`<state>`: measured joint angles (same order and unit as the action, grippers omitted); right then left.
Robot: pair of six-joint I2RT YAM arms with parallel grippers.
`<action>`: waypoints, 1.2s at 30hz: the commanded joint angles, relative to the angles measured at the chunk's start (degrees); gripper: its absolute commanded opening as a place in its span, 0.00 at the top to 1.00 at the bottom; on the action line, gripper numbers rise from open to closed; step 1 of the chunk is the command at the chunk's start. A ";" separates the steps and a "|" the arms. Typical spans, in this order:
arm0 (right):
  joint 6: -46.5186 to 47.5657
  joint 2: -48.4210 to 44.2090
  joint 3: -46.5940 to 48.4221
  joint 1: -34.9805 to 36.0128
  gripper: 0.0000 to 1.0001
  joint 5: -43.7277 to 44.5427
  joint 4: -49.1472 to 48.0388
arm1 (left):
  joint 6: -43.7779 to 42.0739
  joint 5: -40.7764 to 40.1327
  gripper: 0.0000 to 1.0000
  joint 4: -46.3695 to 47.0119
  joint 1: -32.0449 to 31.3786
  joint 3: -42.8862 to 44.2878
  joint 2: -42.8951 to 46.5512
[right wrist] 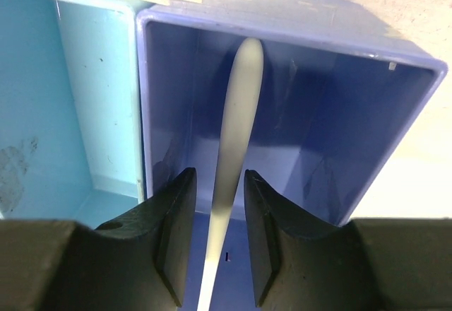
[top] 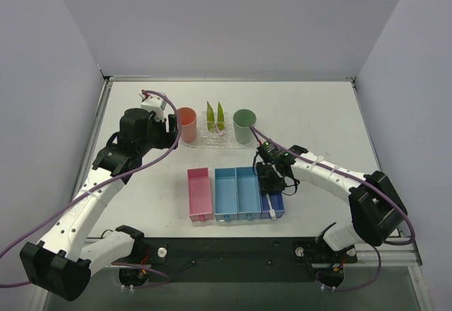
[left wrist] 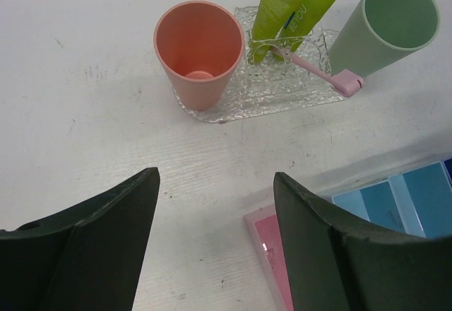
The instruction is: Prepare toiletry sets of a toothbrush and toothpaste on the tray
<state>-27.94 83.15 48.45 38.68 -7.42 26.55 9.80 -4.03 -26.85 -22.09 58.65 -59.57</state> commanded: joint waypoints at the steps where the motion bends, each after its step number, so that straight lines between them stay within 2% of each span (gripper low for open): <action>1: -0.62 0.08 1.30 0.61 0.73 1.97 1.32 | -0.75 -0.36 0.24 0.83 -0.15 2.61 0.68; 22: -0.01 -1.76 3.49 0.96 1.00 2.67 4.74 | -0.84 -0.89 0.24 0.40 -0.15 2.08 2.00; 31: 0.43 -7.83 5.87 0.70 1.00 3.03 11.50 | -0.93 -0.98 0.24 0.40 -0.15 2.17 1.83; 36: 1.31 -11.78 8.24 0.70 1.00 1.89 19.14 | -1.10 -0.98 0.24 0.57 -0.15 2.34 1.74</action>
<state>-27.83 75.13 53.15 39.42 -5.37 36.27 9.78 -4.47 -26.87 -22.09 58.65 -58.83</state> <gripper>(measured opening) 0.118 0.759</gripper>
